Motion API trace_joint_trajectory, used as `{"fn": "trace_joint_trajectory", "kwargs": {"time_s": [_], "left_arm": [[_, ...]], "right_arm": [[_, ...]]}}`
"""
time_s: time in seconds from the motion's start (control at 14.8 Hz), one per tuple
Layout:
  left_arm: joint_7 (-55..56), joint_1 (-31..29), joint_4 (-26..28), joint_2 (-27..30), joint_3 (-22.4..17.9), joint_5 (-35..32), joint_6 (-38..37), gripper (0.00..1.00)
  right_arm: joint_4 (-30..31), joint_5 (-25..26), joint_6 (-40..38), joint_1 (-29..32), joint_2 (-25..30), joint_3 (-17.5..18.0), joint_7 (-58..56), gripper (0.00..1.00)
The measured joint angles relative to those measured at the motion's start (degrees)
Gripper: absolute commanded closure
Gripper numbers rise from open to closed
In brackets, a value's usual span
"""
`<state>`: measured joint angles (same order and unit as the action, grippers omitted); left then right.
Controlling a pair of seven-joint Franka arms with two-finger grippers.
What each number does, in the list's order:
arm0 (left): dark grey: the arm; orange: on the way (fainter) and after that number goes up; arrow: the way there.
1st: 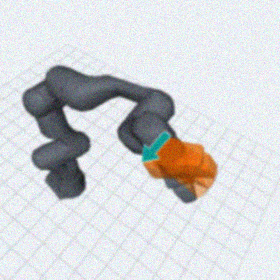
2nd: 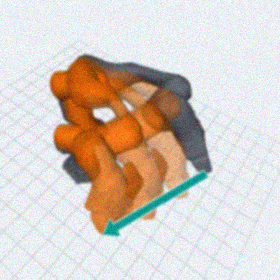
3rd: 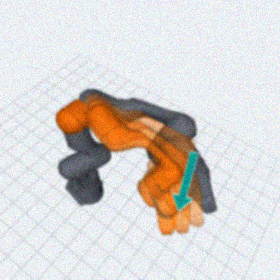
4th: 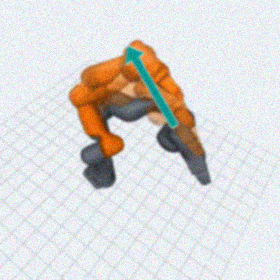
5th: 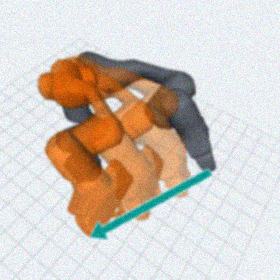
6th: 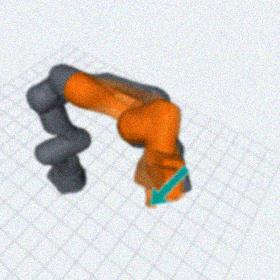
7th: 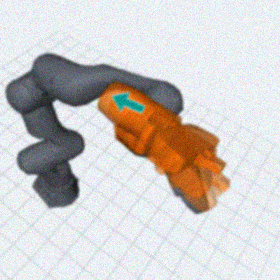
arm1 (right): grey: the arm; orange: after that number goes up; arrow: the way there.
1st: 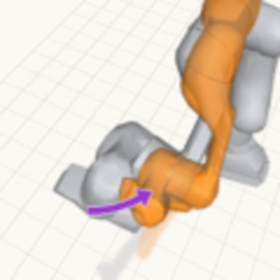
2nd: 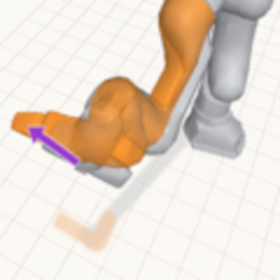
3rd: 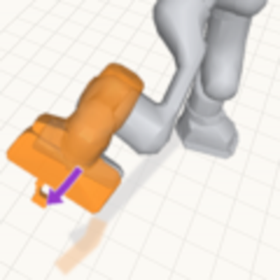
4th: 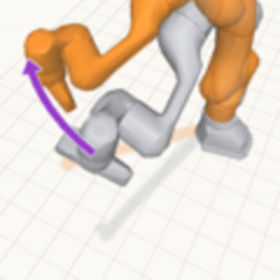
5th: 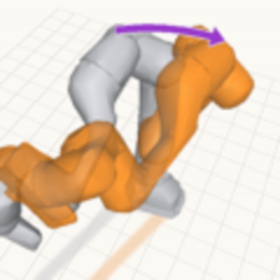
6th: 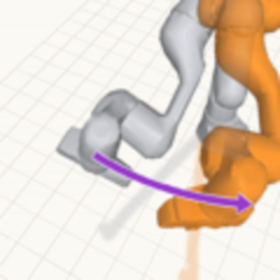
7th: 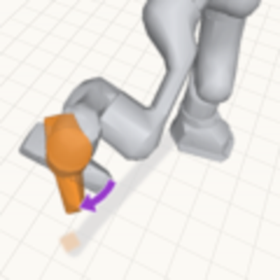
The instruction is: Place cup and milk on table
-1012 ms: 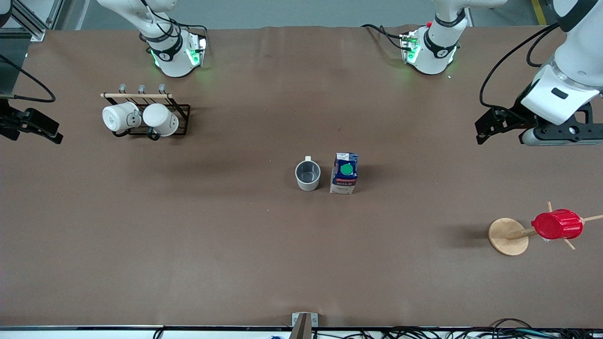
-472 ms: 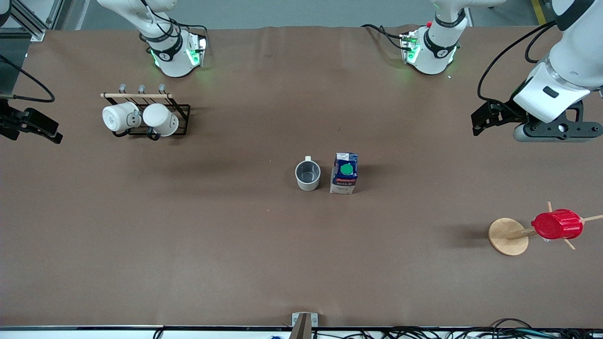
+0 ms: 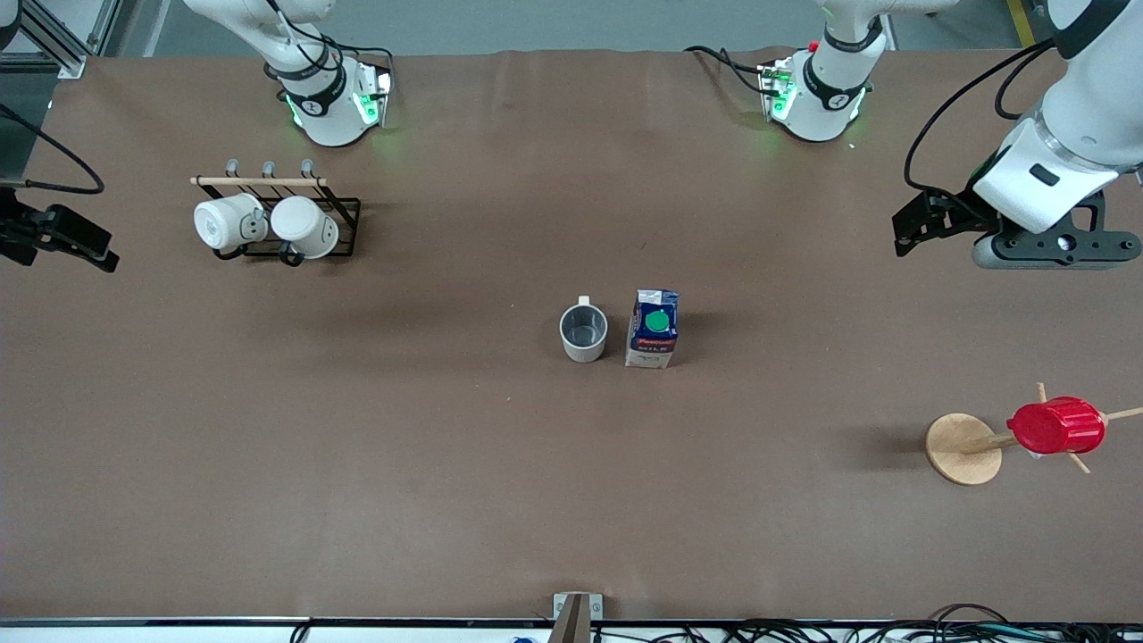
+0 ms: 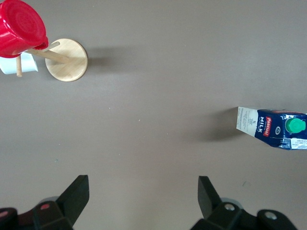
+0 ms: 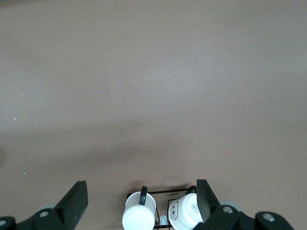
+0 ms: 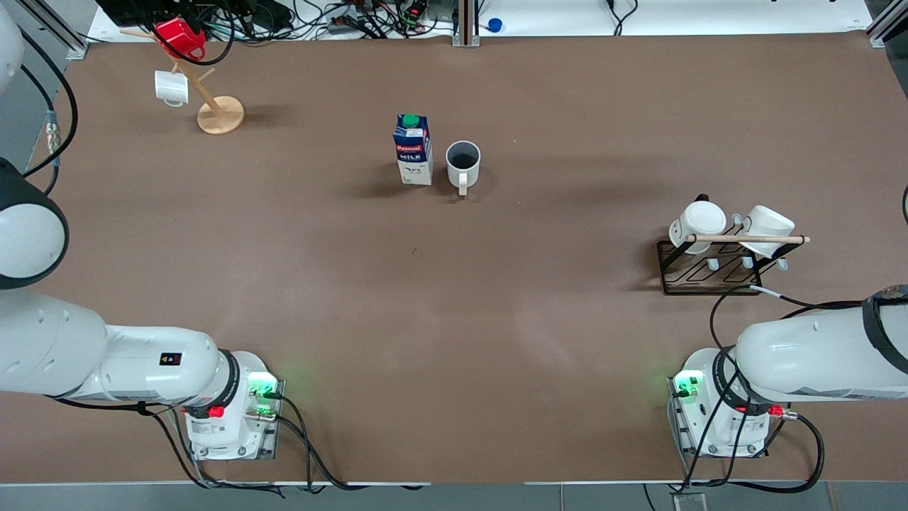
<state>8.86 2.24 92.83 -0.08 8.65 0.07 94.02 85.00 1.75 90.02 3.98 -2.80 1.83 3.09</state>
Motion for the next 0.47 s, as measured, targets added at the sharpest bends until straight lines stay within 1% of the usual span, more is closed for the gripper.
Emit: {"fn": "trace_joint_trajectory", "kwargs": {"time_s": [0.2,0.47], "left_arm": [[-0.9,0.6,0.0,0.0,-2.4,1.9,-0.2,0.01],[-0.9,1.5,0.0,0.0,-2.8,2.0,-0.4,0.0]], "right_arm": [[0.0,0.0,0.0,0.0,0.0,0.0,0.0,0.0],[0.0,0.0,0.0,0.0,0.0,-0.1,0.0,0.0]]}}
